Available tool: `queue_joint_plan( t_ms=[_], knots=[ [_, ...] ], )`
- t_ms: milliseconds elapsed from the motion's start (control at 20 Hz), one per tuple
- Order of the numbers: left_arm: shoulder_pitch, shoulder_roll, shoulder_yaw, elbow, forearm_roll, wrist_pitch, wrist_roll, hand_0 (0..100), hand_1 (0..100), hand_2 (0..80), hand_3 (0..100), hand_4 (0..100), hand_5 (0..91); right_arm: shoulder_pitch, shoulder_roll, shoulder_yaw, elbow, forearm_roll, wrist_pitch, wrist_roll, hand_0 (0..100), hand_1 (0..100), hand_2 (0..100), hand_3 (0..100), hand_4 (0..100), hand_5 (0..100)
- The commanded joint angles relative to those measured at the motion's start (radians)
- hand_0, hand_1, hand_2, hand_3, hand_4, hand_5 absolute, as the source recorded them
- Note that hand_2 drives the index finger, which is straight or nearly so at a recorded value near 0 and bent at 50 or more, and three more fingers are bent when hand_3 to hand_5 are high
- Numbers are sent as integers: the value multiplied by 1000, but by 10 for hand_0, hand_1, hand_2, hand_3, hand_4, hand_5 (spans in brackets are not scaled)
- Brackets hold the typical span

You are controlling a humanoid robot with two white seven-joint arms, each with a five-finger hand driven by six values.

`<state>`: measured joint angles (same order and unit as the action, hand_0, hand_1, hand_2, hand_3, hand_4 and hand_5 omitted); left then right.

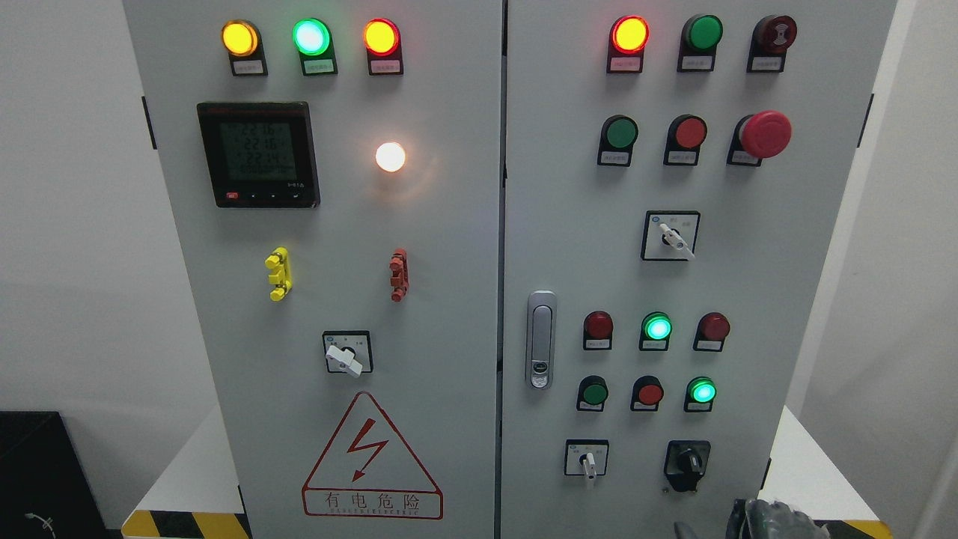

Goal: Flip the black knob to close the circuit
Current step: 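Raise the right hand toward the black rotary knob near the cabinet bottom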

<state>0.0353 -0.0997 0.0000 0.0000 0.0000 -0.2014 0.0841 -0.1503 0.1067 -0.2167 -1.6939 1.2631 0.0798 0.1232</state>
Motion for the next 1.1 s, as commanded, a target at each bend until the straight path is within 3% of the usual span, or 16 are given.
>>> queue_joint_plan(
  t_ms=[0, 500, 1050],
  knots=[
    [0, 0, -20, 21, -21, 0, 0, 0, 0, 0, 0, 0, 0, -3, 28, 8, -41, 25, 6, 1, 0, 217, 763, 923, 744, 736],
    [0, 0, -20, 23, -21, 0, 0, 0, 0, 0, 0, 0, 0, -74, 28, 7, -21, 55, 18, 30, 0, 214, 760, 918, 734, 722],
    [0, 0, -20, 23, -20, 0, 0, 0, 0, 0, 0, 0, 0, -97, 27, 0, 6, 78, 18, 30, 0, 216, 757, 913, 730, 720]
  ],
)
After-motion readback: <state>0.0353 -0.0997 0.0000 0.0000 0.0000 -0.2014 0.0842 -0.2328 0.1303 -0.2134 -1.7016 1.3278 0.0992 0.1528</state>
